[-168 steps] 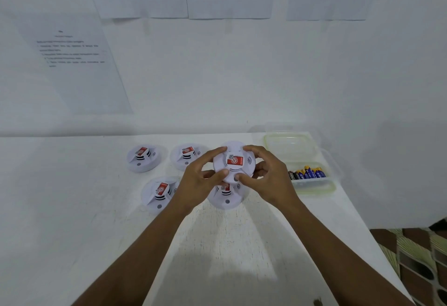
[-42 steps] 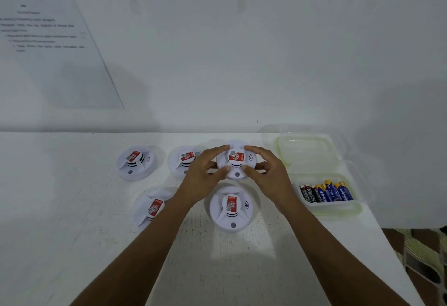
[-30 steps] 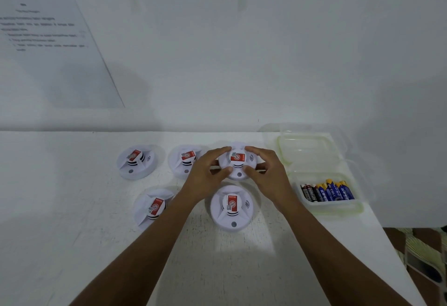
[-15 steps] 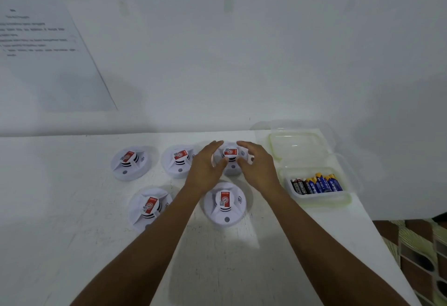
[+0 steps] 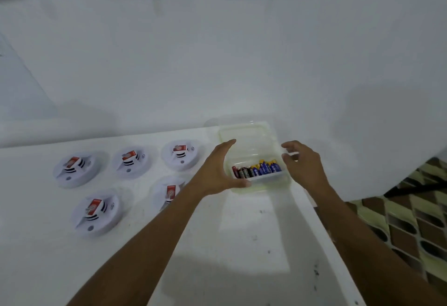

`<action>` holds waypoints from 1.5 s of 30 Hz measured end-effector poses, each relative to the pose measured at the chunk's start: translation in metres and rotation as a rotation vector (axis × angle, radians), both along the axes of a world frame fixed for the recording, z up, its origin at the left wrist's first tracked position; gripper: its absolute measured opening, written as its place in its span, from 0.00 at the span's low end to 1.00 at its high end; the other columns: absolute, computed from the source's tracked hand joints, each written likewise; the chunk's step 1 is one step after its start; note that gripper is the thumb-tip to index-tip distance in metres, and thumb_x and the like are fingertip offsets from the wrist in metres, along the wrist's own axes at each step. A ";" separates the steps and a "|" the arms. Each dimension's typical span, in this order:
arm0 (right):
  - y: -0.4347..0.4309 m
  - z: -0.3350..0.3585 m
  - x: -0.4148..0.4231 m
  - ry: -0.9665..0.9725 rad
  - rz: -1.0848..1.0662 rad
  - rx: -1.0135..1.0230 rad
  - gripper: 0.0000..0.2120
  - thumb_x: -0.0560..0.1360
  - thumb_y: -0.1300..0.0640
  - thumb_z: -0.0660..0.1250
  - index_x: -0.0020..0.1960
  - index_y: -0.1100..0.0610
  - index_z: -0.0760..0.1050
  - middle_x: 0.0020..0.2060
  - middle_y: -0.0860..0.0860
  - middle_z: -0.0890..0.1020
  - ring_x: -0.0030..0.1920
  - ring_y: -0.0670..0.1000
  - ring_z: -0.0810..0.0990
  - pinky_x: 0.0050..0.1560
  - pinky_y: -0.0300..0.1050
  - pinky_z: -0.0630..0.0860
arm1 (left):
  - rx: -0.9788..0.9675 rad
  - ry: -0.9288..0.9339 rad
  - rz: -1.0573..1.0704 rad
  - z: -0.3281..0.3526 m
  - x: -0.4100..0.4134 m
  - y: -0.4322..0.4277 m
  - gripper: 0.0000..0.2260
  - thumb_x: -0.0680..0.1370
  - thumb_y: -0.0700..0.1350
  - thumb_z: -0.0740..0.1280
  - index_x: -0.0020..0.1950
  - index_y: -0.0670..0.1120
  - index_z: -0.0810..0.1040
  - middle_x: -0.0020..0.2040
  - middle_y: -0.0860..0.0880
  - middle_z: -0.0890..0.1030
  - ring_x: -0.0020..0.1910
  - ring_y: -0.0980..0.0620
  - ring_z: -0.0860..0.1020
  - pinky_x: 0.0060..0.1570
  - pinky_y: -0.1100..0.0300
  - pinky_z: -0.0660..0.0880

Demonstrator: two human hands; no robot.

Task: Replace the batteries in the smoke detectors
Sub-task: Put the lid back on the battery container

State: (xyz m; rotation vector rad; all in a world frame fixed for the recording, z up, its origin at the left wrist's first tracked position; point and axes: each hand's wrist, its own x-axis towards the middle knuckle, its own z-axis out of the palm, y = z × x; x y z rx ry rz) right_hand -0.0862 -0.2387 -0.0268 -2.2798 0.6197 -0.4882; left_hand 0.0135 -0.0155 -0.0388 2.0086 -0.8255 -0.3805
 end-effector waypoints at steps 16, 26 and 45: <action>-0.040 -0.041 -0.009 0.059 -0.061 0.328 0.23 0.72 0.57 0.75 0.65 0.55 0.74 0.50 0.53 0.81 0.46 0.52 0.80 0.47 0.44 0.77 | -0.189 0.120 0.212 0.006 -0.019 0.028 0.46 0.62 0.45 0.83 0.74 0.59 0.61 0.69 0.56 0.70 0.68 0.61 0.69 0.70 0.51 0.69; -0.098 0.049 -0.066 -0.399 -0.243 0.273 0.17 0.75 0.63 0.70 0.62 0.51 0.75 0.49 0.54 0.81 0.37 0.51 0.86 0.43 0.50 0.82 | -0.161 0.172 0.153 -0.004 -0.025 0.007 0.50 0.57 0.54 0.83 0.74 0.57 0.62 0.68 0.55 0.71 0.69 0.56 0.69 0.69 0.46 0.70; -0.004 0.058 -0.029 -0.397 0.096 0.683 0.19 0.73 0.61 0.74 0.62 0.54 0.75 0.43 0.54 0.86 0.44 0.49 0.84 0.50 0.44 0.78 | -0.334 0.061 0.408 0.056 -0.031 0.028 0.07 0.76 0.37 0.70 0.53 0.44 0.78 0.41 0.46 0.82 0.26 0.51 0.76 0.26 0.59 0.71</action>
